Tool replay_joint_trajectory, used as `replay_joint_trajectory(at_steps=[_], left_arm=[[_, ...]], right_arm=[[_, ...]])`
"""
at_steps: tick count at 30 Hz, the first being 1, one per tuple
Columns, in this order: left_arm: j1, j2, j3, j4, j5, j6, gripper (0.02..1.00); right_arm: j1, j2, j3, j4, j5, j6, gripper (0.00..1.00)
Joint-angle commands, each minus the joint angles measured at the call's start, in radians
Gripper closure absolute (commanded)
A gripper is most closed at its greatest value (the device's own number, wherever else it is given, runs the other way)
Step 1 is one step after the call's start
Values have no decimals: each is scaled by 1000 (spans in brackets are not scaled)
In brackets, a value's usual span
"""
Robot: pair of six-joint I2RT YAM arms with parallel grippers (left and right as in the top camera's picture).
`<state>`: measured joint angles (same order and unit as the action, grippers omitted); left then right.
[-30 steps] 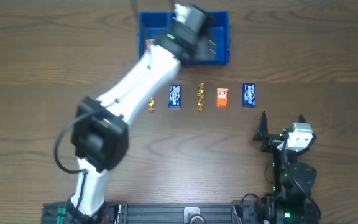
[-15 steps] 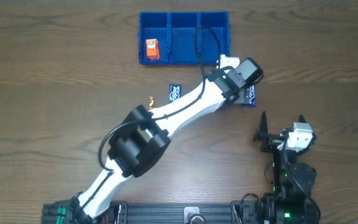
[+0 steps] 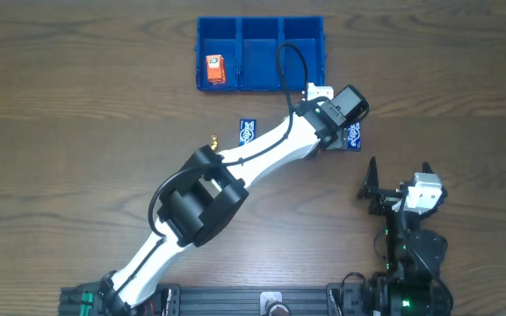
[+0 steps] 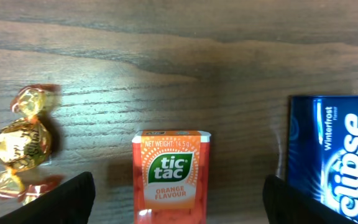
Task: Sort Candies Into Trays
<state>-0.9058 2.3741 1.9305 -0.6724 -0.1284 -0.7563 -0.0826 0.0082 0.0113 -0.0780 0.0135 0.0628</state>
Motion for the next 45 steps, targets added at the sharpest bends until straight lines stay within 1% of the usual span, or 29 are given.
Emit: replay_joint_trajectory(at_steps=[1, 5, 8, 9, 17, 21, 25, 26, 27, 31, 34, 38, 41, 45], left_arm=[[4, 37, 9, 4, 2, -7, 205], [4, 41, 9, -1, 2, -7, 246], [4, 41, 9, -5, 1, -6, 378], [4, 41, 9, -5, 0, -6, 406], [4, 60, 9, -9, 4, -7, 474], [4, 61, 9, -9, 6, -7, 542], [4, 69, 9, -12, 7, -7, 678], [4, 69, 9, -13, 6, -7, 730], [4, 68, 9, -12, 6, -7, 752], [4, 66, 17, -8, 3, -7, 779], [4, 48, 45, -16, -19, 12, 790], [18, -24, 122, -64, -113, 66, 807], [66, -97, 170, -77, -175, 154, 805], [188, -204, 191, -89, -183, 234, 809]], right_arm=[[6, -5, -4, -4, -8, -12, 1], [6, -5, -4, -4, -8, -12, 1], [6, -5, -4, -4, -8, -12, 1], [6, -5, -4, -4, -8, -12, 1], [6, -5, -4, -4, -8, -12, 1], [6, -5, -4, -4, -8, -12, 1], [6, -5, -4, -4, -8, -12, 1], [6, -5, -4, -4, -8, -12, 1], [6, -5, -4, -4, -8, -12, 1], [6, -5, -4, -4, -8, -12, 1], [6, -5, -4, -4, -9, -12, 1], [6, -5, -4, -4, -8, -12, 1], [6, -5, -4, -4, -8, -12, 1], [6, -5, -4, -4, -8, -12, 1]])
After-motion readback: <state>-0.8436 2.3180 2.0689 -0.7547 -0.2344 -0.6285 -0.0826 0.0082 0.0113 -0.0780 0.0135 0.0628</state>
